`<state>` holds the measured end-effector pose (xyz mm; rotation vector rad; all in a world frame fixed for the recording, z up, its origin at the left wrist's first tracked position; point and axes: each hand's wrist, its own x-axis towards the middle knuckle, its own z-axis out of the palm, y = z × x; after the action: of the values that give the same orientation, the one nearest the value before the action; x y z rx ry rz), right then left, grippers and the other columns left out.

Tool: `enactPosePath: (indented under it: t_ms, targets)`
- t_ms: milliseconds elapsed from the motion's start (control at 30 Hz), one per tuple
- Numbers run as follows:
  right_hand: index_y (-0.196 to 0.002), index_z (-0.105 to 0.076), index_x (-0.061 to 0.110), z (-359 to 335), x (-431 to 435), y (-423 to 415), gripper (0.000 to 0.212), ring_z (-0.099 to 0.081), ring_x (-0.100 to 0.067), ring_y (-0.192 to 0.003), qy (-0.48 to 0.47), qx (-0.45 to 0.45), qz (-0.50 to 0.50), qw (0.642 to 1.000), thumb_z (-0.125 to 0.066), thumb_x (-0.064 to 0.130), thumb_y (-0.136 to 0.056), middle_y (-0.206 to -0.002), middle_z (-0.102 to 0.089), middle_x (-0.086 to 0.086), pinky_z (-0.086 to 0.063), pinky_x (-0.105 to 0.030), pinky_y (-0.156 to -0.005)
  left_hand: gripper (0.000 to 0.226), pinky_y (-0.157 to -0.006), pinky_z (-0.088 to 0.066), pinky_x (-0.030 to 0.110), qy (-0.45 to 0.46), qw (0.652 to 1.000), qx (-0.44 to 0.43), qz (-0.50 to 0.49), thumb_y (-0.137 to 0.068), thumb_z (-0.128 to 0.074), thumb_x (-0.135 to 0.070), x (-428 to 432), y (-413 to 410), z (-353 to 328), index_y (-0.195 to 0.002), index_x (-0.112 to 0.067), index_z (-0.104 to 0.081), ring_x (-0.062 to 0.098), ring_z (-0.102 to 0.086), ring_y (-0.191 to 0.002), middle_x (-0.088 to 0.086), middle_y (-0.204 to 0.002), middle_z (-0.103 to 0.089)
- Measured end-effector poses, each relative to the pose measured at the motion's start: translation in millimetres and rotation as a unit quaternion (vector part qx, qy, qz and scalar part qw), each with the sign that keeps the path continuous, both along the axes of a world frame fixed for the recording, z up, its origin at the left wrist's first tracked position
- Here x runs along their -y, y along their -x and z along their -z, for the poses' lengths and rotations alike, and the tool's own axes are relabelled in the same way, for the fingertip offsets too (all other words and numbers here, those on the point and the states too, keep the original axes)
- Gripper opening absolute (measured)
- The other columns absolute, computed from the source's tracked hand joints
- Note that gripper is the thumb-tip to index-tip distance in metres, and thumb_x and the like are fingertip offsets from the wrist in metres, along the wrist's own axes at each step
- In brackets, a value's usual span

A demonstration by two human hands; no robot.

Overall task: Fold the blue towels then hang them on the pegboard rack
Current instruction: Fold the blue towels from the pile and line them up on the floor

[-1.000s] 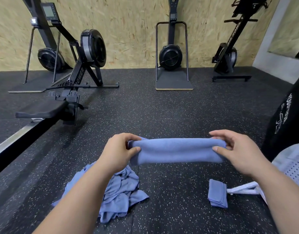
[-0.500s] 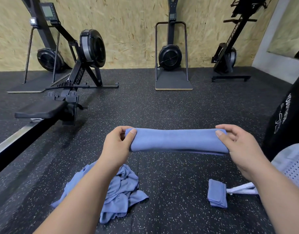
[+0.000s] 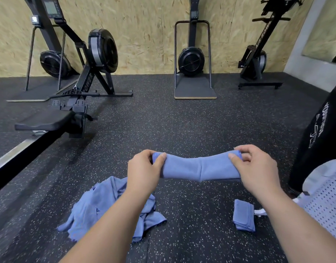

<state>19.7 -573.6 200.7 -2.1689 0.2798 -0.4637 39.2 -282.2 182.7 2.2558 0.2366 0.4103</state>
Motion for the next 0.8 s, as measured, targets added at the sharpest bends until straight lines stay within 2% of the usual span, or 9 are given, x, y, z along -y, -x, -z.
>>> enactPosePath:
  t_ms: [67, 167, 233, 367, 467, 533, 633, 733, 800]
  targets:
    - [-0.108, -0.071, 0.031, -4.9, -13.1, 1.4, 0.017, -0.071, -0.01, -0.081, 0.011, 0.021, -0.001, 1.0, -0.078, 0.032, -0.092, -0.088, -0.074, 0.013, -0.044, -0.015, -0.067, 0.024, -0.074, -0.046, 0.03, 0.002, 1.0, 0.015, 0.006, -0.096, -0.068, -0.05, 17.8, 3.8, -4.7, -0.098, -0.027, -0.076, 0.014, -0.066, -0.083, -0.011, -0.084, -0.074]
    - [-0.109, -0.07, 0.034, -12.6, -40.2, 8.5, 0.02, -0.069, -0.004, -0.08, 0.011, 0.052, -0.019, 0.998, -0.079, 0.031, -0.091, -0.088, -0.072, 0.018, -0.047, -0.018, -0.069, 0.015, -0.064, -0.038, 0.013, 0.035, 0.999, 0.03, 0.022, -0.095, -0.07, -0.045, 47.0, 13.1, -9.0, -0.096, -0.031, -0.07, 0.001, -0.062, -0.077, -0.016, -0.082, -0.07]
    - [-0.111, -0.069, 0.034, -11.0, -58.7, 13.7, 0.023, -0.07, -0.002, -0.084, 0.002, 0.06, -0.048, 0.997, -0.08, 0.029, -0.091, -0.092, -0.073, 0.019, -0.052, -0.023, -0.075, 0.01, -0.069, -0.042, 0.017, 0.08, 0.996, 0.026, 0.041, -0.096, -0.069, -0.04, 66.5, 17.8, -5.9, -0.101, -0.032, -0.068, -0.003, -0.063, -0.08, -0.019, -0.086, -0.07]
    - [-0.119, -0.063, 0.037, 6.8, -81.3, 18.9, 0.028, -0.071, -0.006, -0.101, -0.001, 0.038, -0.1, 0.994, -0.072, 0.026, -0.095, -0.109, -0.073, 0.02, -0.057, -0.035, -0.089, 0.018, -0.088, -0.053, 0.033, 0.201, 0.978, -0.02, 0.054, -0.101, -0.061, -0.041, 91.5, 20.8, 1.9, -0.116, -0.031, -0.066, 0.005, -0.069, -0.096, -0.016, -0.102, -0.074]
    - [-0.124, -0.062, 0.036, 11.7, -78.4, 19.9, 0.031, -0.069, 0.0, -0.106, -0.027, 0.022, -0.115, 0.993, -0.06, 0.016, -0.101, -0.116, -0.073, 0.023, -0.055, -0.031, -0.094, 0.027, -0.084, -0.053, 0.032, 0.285, 0.957, -0.034, 0.034, -0.099, -0.062, -0.054, 95.2, 21.3, 2.7, -0.107, -0.029, -0.068, 0.007, -0.07, -0.092, -0.012, -0.098, -0.075]
    - [-0.122, -0.063, 0.034, 11.0, -71.8, 19.8, 0.034, -0.068, 0.006, -0.096, -0.05, 0.023, -0.123, 0.991, -0.052, 0.009, -0.103, -0.114, -0.075, 0.026, -0.051, -0.024, -0.084, 0.035, -0.074, -0.053, 0.026, 0.325, 0.945, -0.036, 0.024, -0.09, -0.073, -0.06, 95.2, 21.6, 2.5, -0.101, -0.027, -0.068, -0.001, -0.069, -0.081, -0.01, -0.096, -0.075]
    - [-0.117, -0.064, 0.034, 11.1, -60.0, 15.5, 0.03, -0.066, 0.007, -0.085, -0.098, 0.023, -0.118, 0.988, -0.05, 0.01, -0.105, -0.106, -0.077, 0.028, -0.046, -0.022, -0.077, 0.034, -0.052, -0.045, 0.012, 0.38, 0.924, -0.043, 0.025, -0.086, -0.085, -0.037, 97.2, 18.2, 9.1, -0.104, -0.017, -0.065, -0.006, -0.064, -0.061, 0.001, -0.096, -0.073]
    - [-0.111, -0.068, 0.036, 17.9, -46.5, 6.8, 0.015, -0.067, 0.004, -0.097, -0.101, 0.042, -0.049, 0.993, -0.061, 0.025, -0.103, -0.107, -0.075, 0.016, -0.052, -0.029, -0.091, 0.027, -0.057, -0.055, 0.024, 0.464, 0.883, -0.071, 0.019, -0.088, -0.081, -0.02, 104.5, 11.2, 16.3, -0.108, -0.013, -0.064, 0.011, -0.069, -0.067, 0.008, -0.095, -0.076]
    - [-0.111, -0.068, 0.042, 27.7, -34.7, -0.4, 0.013, -0.063, -0.005, -0.104, -0.077, 0.021, -0.009, 0.997, -0.066, 0.039, -0.099, -0.116, -0.065, 0.012, -0.05, -0.037, -0.099, 0.023, -0.063, -0.059, 0.033, 0.523, 0.847, -0.088, 0.021, -0.092, -0.076, -0.015, 114.6, 7.0, 20.0, -0.111, -0.01, -0.063, 0.017, -0.07, -0.071, 0.006, -0.088, -0.076]
